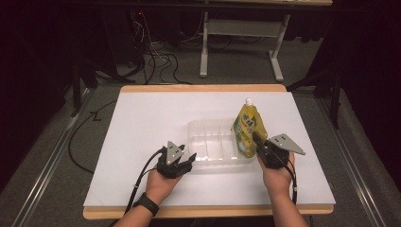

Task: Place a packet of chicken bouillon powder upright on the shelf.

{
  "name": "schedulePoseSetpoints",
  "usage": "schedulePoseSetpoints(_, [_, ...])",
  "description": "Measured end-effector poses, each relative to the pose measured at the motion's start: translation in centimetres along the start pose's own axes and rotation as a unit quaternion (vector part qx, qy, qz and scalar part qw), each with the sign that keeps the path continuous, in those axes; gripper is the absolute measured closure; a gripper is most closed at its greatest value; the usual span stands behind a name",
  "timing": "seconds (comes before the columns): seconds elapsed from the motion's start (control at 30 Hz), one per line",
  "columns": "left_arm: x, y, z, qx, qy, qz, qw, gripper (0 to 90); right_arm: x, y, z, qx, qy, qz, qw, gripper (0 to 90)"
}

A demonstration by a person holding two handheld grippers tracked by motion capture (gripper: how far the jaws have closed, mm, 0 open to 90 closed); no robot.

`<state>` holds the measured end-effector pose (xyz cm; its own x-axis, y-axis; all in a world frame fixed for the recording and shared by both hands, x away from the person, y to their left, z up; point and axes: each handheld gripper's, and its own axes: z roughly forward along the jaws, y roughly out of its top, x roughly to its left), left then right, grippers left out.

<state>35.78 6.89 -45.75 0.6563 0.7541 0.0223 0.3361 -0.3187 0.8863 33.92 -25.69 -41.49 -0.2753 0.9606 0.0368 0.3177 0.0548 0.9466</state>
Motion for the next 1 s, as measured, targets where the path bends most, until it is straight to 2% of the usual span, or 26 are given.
schedulePoseSetpoints(0.1, [0.2, 0.0, -0.2, -0.001, -0.002, -0.005, 1.0, 44.6, 0.0, 0.1, 0.0, 0.006, 0.003, 0.001, 1.0, 84.1])
schedulePoseSetpoints(0.27, [0.8, 0.1, -1.1, -0.015, -0.02, -0.012, 0.9996, 40.7, 0.2, 0.4, -0.2, 0.017, 0.023, -0.005, 0.9996, 60.8])
schedulePoseSetpoints(0.37, [1.6, 0.4, -2.3, -0.026, -0.02, -0.023, 0.9992, 37.9, 0.0, 0.6, -1.4, 0.015, 0.038, -0.009, 0.9991, 48.8])
schedulePoseSetpoints(0.43, [1.9, 0.4, -2.7, -0.028, -0.018, -0.027, 0.9991, 37.8, -0.1, 0.6, -1.7, 0.015, 0.039, -0.01, 0.9991, 47.4])
schedulePoseSetpoints(0.53, [2.6, 0.4, -3.7, -0.031, -0.014, -0.03, 0.999, 37.5, -0.9, 0.3, -3.3, 0.011, 0.043, -0.008, 0.999, 45.2])
schedulePoseSetpoints(0.63, [3.3, 0.2, -4.9, -0.029, -0.007, -0.03, 0.9991, 37.5, -2.2, -0.2, -5.0, 0.006, 0.036, 0.0, 0.9993, 44.1])
schedulePoseSetpoints(0.77, [4.7, -0.5, -6.1, -0.008, 0.01, -0.025, 0.9996, 36.8, -4.2, -1.2, -6.1, 0.005, 0.019, 0.014, 0.9997, 41.7])
schedulePoseSetpoints(0.87, [5.6, -2.1, -7.1, 0.005, 0.03, -0.005, 0.9995, 33.8, -6.1, -1.9, -6.8, 0.006, 0.01, 0.029, 0.9995, 39.9])
schedulePoseSetpoints(0.93, [6.2, -3.8, -7.4, 0.025, 0.031, -0.006, 0.9992, 34.2, -7.0, -2.4, -7.0, 0.01, -0.008, 0.028, 0.9995, 40.2])
schedulePoseSetpoints(0.97, [6.5, -4.2, -7.3, 0.042, 0.032, -0.007, 0.9986, 35.4, -7.5, -2.8, -7.0, 0.015, -0.017, 0.03, 0.9993, 40.3])
schedulePoseSetpoints(1.0, [6.8, -4.1, -7.2, 0.05, 0.036, -0.005, 0.9981, 35.4, -7.9, -3.2, -6.9, 0.022, -0.024, 0.033, 0.9989, 40.5])
